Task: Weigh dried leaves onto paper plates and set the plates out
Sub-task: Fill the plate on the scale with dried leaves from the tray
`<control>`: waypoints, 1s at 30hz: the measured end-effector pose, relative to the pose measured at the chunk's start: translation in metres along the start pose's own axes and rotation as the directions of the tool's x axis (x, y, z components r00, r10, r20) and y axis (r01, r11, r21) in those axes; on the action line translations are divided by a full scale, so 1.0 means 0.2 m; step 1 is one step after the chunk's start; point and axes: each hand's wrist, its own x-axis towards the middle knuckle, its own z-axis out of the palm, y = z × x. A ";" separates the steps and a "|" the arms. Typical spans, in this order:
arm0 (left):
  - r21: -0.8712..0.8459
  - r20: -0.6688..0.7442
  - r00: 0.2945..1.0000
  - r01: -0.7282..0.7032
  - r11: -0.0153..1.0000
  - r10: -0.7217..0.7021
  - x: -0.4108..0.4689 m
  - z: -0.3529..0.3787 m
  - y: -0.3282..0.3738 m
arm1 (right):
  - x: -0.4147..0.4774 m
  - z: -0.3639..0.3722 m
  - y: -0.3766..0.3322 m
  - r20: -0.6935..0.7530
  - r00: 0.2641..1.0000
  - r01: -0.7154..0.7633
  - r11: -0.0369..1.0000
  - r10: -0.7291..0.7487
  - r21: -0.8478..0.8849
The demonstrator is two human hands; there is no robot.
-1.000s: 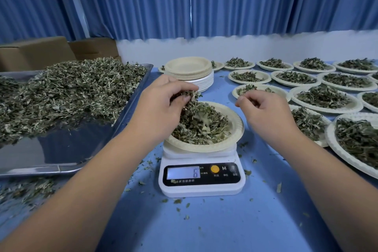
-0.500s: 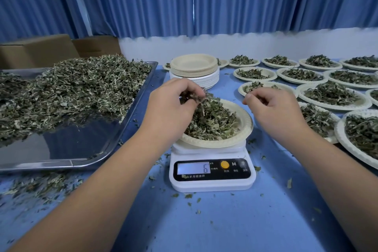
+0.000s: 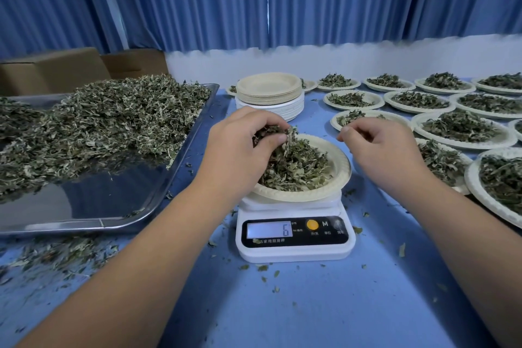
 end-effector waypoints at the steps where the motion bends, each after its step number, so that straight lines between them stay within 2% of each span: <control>1: -0.030 0.001 0.999 0.032 0.999 -0.032 0.00 0.00 0.00 | 0.00 0.00 0.00 0.001 1.000 0.000 1.000 0.000 -0.001; 6: -0.261 0.042 0.946 0.322 0.910 -0.323 0.01 -0.01 0.01 | 0.00 0.00 0.00 0.001 1.000 0.006 1.000 -0.006 -0.008; 11: -0.406 -0.028 0.918 0.351 0.844 -0.395 0.05 -0.06 -0.06 | 0.00 -0.01 -0.01 -0.010 1.000 0.018 1.000 -0.019 -0.024; 14: -0.409 -0.092 0.888 0.379 0.830 -0.450 0.07 -0.12 -0.15 | -0.01 -0.01 -0.01 -0.005 1.000 0.024 0.999 -0.025 -0.033; 19: -0.241 -0.262 0.815 0.463 0.853 -0.516 0.09 -0.25 -0.32 | 0.00 -0.01 -0.01 -0.003 1.000 0.018 1.000 -0.018 -0.024; 22: -0.122 -0.314 0.781 0.531 0.838 -0.540 0.09 -0.31 -0.39 | 0.00 -0.01 -0.01 0.008 1.000 0.021 0.999 -0.021 -0.030; 26: 0.120 -0.284 0.784 0.600 0.791 -0.551 0.10 -0.36 -0.45 | 0.00 -0.01 -0.01 0.018 1.000 0.023 0.999 -0.023 -0.030; 30: 0.393 -0.160 0.798 0.591 0.704 -0.581 0.08 -0.38 -0.52 | 0.00 -0.01 -0.01 0.028 0.999 0.017 0.999 -0.016 -0.028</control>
